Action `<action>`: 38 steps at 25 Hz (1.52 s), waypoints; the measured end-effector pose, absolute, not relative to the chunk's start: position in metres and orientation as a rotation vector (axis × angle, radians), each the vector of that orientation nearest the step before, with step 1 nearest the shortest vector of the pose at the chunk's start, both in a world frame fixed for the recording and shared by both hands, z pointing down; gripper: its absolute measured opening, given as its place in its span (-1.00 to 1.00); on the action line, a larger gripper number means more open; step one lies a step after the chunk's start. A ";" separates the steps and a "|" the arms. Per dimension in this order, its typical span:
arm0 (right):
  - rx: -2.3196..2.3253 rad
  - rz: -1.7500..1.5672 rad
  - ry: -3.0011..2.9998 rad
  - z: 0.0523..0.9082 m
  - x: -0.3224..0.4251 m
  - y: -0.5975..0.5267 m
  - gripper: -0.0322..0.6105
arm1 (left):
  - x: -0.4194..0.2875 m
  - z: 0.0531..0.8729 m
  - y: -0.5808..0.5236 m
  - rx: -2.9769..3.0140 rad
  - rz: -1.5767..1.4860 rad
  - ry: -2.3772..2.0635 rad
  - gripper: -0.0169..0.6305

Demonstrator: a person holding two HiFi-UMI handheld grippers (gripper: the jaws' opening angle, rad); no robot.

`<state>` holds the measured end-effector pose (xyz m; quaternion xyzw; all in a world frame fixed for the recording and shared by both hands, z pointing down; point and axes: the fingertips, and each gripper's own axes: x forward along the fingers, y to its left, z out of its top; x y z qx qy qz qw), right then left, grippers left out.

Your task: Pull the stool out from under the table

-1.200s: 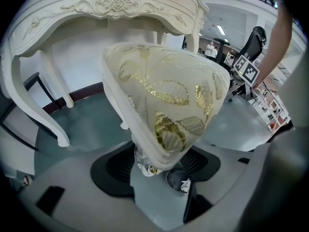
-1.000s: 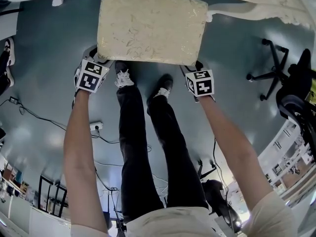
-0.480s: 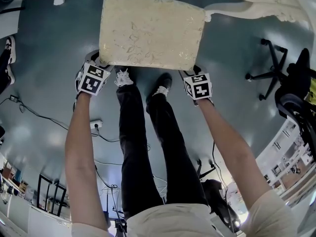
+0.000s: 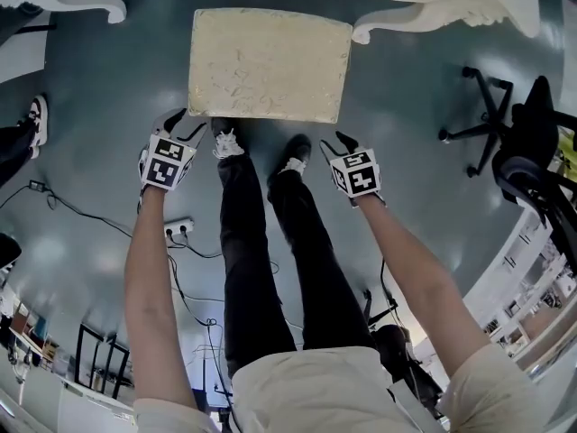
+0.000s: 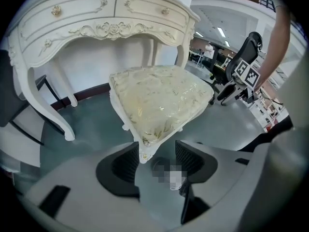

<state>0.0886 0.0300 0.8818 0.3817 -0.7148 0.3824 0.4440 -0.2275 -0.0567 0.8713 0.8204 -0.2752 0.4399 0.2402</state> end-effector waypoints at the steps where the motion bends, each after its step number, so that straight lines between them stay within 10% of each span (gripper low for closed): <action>1: 0.949 0.953 -1.775 0.873 0.089 0.035 -0.25 | -0.225 0.863 -0.053 2.248 1.206 -0.750 -0.18; 38: 1.334 0.917 -2.167 0.480 0.046 -0.017 -0.37 | -0.133 0.459 -0.020 2.022 0.606 -1.377 -0.20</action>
